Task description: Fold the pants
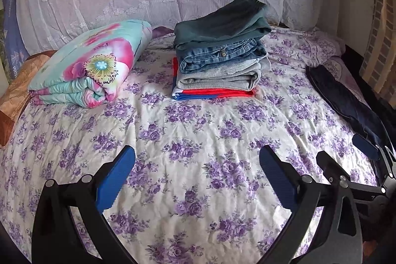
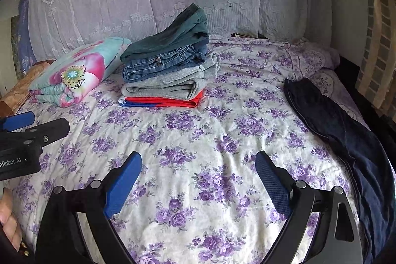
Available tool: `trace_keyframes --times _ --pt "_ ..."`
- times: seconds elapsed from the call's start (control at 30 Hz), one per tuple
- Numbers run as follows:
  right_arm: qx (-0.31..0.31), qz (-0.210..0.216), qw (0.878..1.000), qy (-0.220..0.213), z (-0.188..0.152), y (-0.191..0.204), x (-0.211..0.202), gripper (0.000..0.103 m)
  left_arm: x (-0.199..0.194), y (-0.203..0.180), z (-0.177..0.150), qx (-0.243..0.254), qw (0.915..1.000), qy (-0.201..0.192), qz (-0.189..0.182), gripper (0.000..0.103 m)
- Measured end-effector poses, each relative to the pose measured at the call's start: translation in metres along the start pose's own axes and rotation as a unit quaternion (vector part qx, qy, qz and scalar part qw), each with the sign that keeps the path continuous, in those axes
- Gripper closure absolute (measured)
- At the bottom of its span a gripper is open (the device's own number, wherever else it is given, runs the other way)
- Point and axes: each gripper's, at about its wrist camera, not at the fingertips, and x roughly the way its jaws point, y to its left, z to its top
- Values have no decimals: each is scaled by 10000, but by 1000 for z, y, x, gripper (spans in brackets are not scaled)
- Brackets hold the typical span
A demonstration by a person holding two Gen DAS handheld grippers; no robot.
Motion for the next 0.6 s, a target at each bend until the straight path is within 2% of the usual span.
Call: trace_keyframes --times 0.43,0.6 --pt "3 -10 10000 9 -1 1 -1 10 1 -2 0 21 10000 22 16 5" --pt "1 1 10000 11 -1 0 0 10 5 2 0 -88 9998 156 -74 5"
